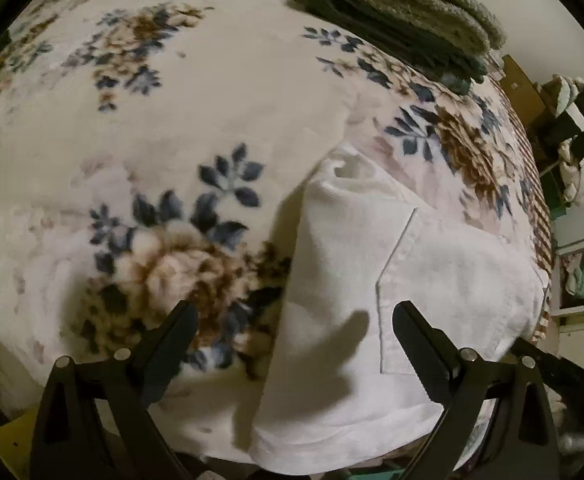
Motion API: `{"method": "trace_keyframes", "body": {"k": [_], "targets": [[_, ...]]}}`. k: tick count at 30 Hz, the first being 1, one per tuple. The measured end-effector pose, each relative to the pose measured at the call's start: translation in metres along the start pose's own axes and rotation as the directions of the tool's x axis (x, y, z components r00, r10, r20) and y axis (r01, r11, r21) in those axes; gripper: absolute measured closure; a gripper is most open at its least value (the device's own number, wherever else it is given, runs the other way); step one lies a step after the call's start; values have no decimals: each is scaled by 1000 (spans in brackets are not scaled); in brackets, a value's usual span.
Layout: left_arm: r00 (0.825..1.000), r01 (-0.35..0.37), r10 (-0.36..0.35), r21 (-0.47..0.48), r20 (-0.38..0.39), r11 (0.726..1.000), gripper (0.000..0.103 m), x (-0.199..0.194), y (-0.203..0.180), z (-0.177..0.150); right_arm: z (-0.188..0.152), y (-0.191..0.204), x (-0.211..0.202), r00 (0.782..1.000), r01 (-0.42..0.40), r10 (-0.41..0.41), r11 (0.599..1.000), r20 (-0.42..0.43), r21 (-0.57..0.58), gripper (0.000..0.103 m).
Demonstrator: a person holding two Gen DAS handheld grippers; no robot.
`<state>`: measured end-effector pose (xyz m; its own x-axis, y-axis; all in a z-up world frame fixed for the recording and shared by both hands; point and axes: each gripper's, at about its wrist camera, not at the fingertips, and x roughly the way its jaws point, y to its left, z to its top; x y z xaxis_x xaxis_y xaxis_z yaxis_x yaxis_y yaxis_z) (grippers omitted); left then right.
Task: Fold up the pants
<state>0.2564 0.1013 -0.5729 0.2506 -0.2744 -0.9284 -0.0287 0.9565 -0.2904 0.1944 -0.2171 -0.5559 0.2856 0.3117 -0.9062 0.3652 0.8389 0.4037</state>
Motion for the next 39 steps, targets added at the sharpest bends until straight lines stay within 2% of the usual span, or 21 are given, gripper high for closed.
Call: {"method": "trace_keyframes", "body": {"k": [4,7,8,9,10,11,12,14,16,17,18,20,22,26,28,29,30,31,36,38,39], "targets": [[1000,21,-21,6,-9,1000,3,3,-11,8,-12,-15,-45,998,36,-40,997,54,62,84],[999,48,-48,18,-22,999,3,7,-20,16,-19,-37,-60,992,107,-114,989,62,105,84],[998,54,-53,19,-25,998,3,8,-22,19,-21,-48,-57,988,139,-147,981,50,137,84],[997,65,-65,23,-34,998,3,12,-26,22,-23,-59,-54,986,155,-163,974,37,162,91],[996,79,-78,30,-47,996,3,15,-29,26,-24,-72,-48,974,223,-228,957,4,188,103],[995,87,-85,35,-58,996,3,19,-32,28,-24,-81,-43,963,266,-268,945,-17,189,102],[993,94,-91,39,-69,995,3,24,-35,31,-23,-97,-30,963,270,-261,941,-74,203,102],[991,107,-103,44,-88,993,3,33,-39,37,-25,-121,-20,986,142,-106,940,-130,309,100],[989,108,-102,56,-102,993,4,40,-44,43,-23,-125,-30,994,81,-54,945,-91,318,73],[989,112,-105,63,-105,992,4,42,-46,46,-20,-123,-38,998,49,-34,951,-54,304,45],[989,113,-106,72,-106,991,4,44,-48,48,-17,-121,-48,1000,-12,13,955,1,297,35],[990,113,-104,86,-99,990,4,44,-50,52,-5,-119,-59,989,-144,127,946,76,292,34],[991,109,-101,91,-91,990,3,44,-51,55,11,-115,-58,977,-208,187,939,101,273,32],[994,83,-75,98,-75,992,3,45,-50,60,44,-111,-17,962,-267,270,925,27,271,31],[994,90,-84,86,-73,992,4,46,-47,61,50,-111,4,947,-302,322,896,-7,326,34],[994,90,-84,83,-75,992,4,46,-46,62,49,-107,5,940,-326,340,892,10,314,52],[993,92,-86,82,-76,992,4,46,-45,63,48,-100,3,933,-348,359,893,15,286,88],[993,95,-89,82,-75,992,4,45,-44,64,48,-96,0,933,-353,360,894,27,276,94],[991,109,-103,68,-83,992,3,46,-41,70,48,-83,-58,961,-258,221,933,165,252,97],[989,125,-119,62,-91,990,4,49,-41,73,49,-93,-62,977,-180,143,948,156,262,97],[988,128,-122,60,-92,990,4,51,-42,75,48,-99,-54,990,-99,69,959,123,265,97]]}}
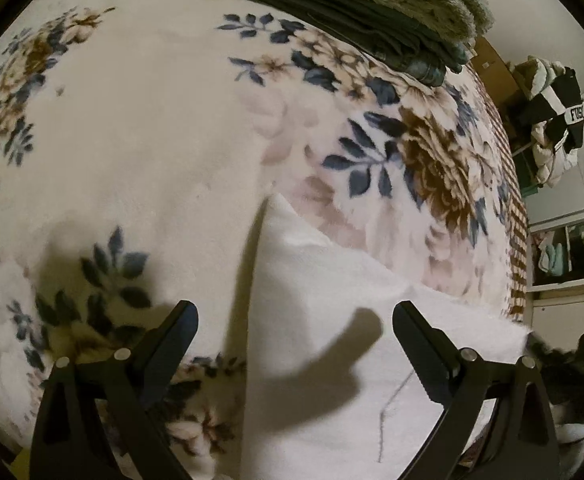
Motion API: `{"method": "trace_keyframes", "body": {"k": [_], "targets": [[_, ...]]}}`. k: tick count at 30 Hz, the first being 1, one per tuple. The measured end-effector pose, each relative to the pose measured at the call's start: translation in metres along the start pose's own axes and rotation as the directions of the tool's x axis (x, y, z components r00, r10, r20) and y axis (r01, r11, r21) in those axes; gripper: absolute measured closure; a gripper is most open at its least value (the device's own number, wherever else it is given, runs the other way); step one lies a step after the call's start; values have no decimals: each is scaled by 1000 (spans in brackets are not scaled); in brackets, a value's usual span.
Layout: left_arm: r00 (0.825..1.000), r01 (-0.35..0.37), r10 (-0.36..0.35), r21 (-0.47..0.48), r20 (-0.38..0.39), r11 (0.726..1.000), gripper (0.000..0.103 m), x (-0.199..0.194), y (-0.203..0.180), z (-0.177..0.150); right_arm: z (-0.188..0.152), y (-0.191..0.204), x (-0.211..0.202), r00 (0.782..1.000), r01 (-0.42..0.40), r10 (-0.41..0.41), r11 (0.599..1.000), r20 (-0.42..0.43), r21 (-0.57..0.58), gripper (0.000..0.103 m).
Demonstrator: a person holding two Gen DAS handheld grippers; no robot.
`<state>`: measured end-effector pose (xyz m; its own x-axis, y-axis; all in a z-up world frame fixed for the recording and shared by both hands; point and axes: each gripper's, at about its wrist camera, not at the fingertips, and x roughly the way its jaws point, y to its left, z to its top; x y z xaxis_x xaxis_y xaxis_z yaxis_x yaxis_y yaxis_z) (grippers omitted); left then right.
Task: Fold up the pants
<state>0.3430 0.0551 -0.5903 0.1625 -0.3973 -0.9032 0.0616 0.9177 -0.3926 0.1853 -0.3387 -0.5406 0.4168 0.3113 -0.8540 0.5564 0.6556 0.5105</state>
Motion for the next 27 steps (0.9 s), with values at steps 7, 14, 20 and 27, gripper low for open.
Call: {"method": "trace_keyframes", "body": {"k": [7,14,20,27], "targets": [[996,-33,34,9,-84,999,3,33,3,7,-6,-41,14,996,-13,22,996,-89,93,47],[997,-19,19,-10,-74,1000,3,24,10,-2,-70,-96,13,976,-43,98,961,-192,274,38],[999,-30,29,-15,-35,999,3,10,15,-16,-96,-104,35,963,-152,217,927,-159,342,56],[999,-19,18,-20,-39,1000,3,14,17,-20,-96,-107,7,997,7,14,963,-77,271,94]]}}
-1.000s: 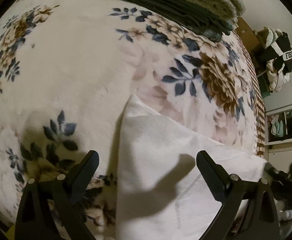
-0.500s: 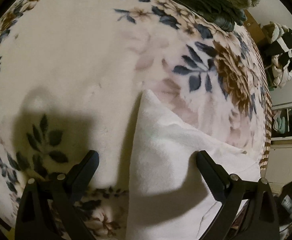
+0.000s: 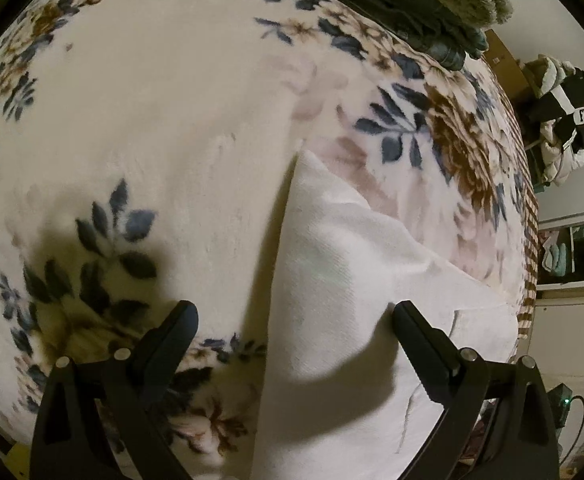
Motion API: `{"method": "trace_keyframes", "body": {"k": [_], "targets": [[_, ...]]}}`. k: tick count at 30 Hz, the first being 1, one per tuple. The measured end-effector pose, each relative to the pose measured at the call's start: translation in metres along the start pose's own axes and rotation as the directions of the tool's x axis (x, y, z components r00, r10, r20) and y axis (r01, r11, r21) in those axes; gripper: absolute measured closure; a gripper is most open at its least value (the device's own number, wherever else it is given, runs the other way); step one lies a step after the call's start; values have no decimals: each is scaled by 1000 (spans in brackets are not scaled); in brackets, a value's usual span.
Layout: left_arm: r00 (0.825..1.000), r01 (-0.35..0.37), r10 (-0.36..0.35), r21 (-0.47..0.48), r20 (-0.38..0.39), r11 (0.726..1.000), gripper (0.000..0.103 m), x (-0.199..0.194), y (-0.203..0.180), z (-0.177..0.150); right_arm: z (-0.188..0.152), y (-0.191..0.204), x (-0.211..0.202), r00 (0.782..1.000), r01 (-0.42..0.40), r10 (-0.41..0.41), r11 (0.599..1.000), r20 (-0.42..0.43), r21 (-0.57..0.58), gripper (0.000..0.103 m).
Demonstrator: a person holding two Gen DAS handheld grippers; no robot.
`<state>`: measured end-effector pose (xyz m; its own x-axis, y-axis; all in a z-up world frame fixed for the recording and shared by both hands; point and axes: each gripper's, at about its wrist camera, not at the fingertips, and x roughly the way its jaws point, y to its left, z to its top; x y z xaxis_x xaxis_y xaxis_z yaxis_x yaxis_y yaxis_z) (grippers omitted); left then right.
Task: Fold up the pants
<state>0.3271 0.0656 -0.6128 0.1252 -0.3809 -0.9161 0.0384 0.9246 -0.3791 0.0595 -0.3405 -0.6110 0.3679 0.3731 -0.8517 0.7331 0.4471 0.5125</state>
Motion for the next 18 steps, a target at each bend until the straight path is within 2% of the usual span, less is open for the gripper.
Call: {"method": "trace_keyframes", "body": {"k": [1,3,5,7,8,9,11,13,16,18], "targets": [[1000,-3,3,5,4,1000,3,-2,-1,1,2,-6,-1,1000,9,-9,1000,1,21,95],[1000,-13,12,15,8,1000,3,-5,-3,2,6,-6,-5,998,50,-51,999,-24,-18,98],[1000,-8,8,17,7,1000,3,-7,-4,5,13,7,-13,998,31,-35,996,-51,-79,96],[1000,-2,2,12,3,1000,4,-8,-4,8,21,33,-26,999,14,-18,988,-26,-156,71],[1000,-2,2,14,4,1000,4,-8,-4,10,26,47,-33,1000,7,-7,979,-2,-202,38],[1000,-5,5,19,5,1000,4,-8,-5,12,31,63,-36,1000,-16,20,970,14,-243,28],[1000,-17,17,28,7,999,4,-6,-8,17,45,93,-26,998,-56,53,954,-17,-293,28],[1000,-19,19,34,10,999,4,-6,-11,23,65,117,-1,999,-31,16,946,-49,-323,28],[1000,-26,25,48,12,999,3,-5,-14,28,82,122,31,994,18,-51,949,-96,-315,28],[1000,-30,29,57,8,998,4,-4,-13,30,90,117,48,986,-31,-10,968,-164,-250,29]]}}
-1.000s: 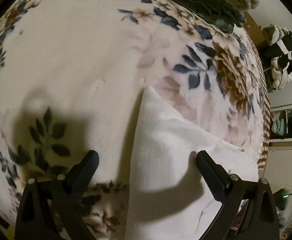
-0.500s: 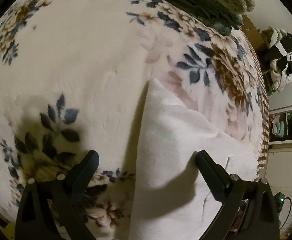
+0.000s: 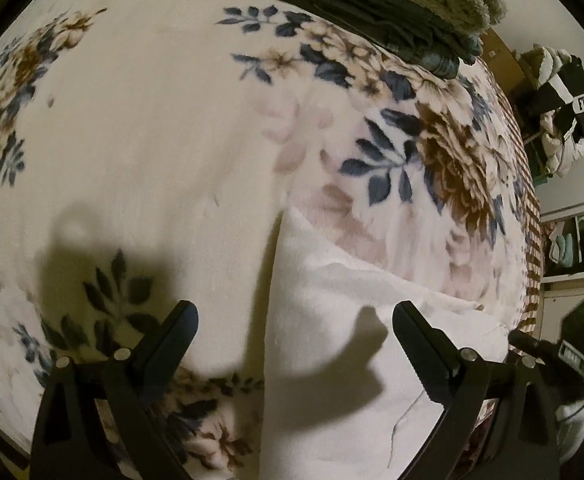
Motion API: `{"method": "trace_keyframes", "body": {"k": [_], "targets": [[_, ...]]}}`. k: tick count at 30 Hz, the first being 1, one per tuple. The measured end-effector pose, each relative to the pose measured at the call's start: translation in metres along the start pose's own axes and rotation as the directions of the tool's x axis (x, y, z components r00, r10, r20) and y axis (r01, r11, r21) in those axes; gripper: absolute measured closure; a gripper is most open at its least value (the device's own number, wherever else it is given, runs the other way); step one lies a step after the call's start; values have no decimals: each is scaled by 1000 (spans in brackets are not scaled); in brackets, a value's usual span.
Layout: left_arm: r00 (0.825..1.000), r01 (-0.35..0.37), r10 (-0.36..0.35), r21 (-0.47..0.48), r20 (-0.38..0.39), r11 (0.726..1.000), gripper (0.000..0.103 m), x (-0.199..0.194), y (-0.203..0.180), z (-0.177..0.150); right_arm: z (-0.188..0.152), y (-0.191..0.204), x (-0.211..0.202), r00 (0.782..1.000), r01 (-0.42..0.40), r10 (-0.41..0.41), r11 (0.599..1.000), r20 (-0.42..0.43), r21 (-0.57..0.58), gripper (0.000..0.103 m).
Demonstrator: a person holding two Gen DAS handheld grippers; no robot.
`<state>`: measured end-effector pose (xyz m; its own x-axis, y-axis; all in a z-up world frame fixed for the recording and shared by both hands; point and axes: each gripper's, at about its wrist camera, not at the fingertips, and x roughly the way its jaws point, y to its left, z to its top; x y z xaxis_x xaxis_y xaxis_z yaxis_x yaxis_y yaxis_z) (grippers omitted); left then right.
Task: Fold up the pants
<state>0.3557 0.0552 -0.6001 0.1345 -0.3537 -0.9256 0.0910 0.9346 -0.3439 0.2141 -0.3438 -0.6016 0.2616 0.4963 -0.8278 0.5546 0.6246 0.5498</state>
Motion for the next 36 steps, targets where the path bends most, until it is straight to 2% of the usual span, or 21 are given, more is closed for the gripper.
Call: {"method": "trace_keyframes", "body": {"k": [1,2,3,4,6,8,9,13,14,15,17,21,23,25,27,29,32,35,36], "targets": [[1000,-1,1,4,-4,1000,4,1,1,0,1,-4,0,1000,-30,30,999,-6,23,34],[1000,2,-2,6,-8,1000,4,1,3,0,0,-6,-3,996,-88,89,995,-6,48,62],[1000,3,-2,7,-11,1000,4,2,4,-1,-2,-6,-6,995,-98,98,994,8,51,81],[1000,2,-2,5,-15,1000,4,2,7,-2,-5,-3,-11,995,-102,100,994,29,41,82],[1000,7,-7,-4,-21,1000,3,3,12,-5,-12,9,-33,991,-31,32,999,127,-9,90],[1000,3,-3,-14,-25,1000,3,4,18,-9,-14,13,-48,975,32,-24,999,219,-30,92],[1000,11,-12,-22,-27,1000,3,4,21,-10,-12,8,-51,971,55,-49,998,232,-20,93],[999,26,-27,-34,-27,999,4,-8,25,-22,-9,-3,-30,983,100,-98,995,153,-5,89],[999,23,-24,-30,-25,999,4,-12,25,-27,-13,-3,-32,985,101,-100,995,141,-1,81],[999,25,-26,-27,-26,999,4,-17,25,-35,-17,-3,-34,986,89,-89,996,139,9,62],[999,32,-34,-34,-43,999,4,-21,27,-52,-38,-7,-50,988,40,-46,998,147,39,40],[994,27,-30,-31,-106,999,4,-16,25,-95,-99,-15,-60,992,13,-28,993,122,118,40],[991,5,-6,-11,-134,1000,4,-8,22,-115,-132,-25,-46,998,-24,13,983,63,183,40],[989,9,-11,-13,-145,1000,3,-3,22,-130,-150,-28,-21,999,-46,44,973,12,228,40],[988,22,-22,-6,-151,1000,3,2,22,-143,-162,-34,7,996,-81,90,956,-18,282,40],[989,41,-42,-10,-139,999,3,4,24,-149,-163,-36,28,993,-106,114,949,-10,298,40],[989,38,-34,25,-143,999,2,5,27,-150,-163,-34,40,1000,-23,27,974,-13,227,48],[988,50,-42,50,-150,997,2,3,27,-152,-169,-37,37,999,-39,40,976,0,214,48],[987,57,-48,56,-152,997,2,2,26,-150,-170,-40,37,998,-68,68,975,7,209,45]]}}
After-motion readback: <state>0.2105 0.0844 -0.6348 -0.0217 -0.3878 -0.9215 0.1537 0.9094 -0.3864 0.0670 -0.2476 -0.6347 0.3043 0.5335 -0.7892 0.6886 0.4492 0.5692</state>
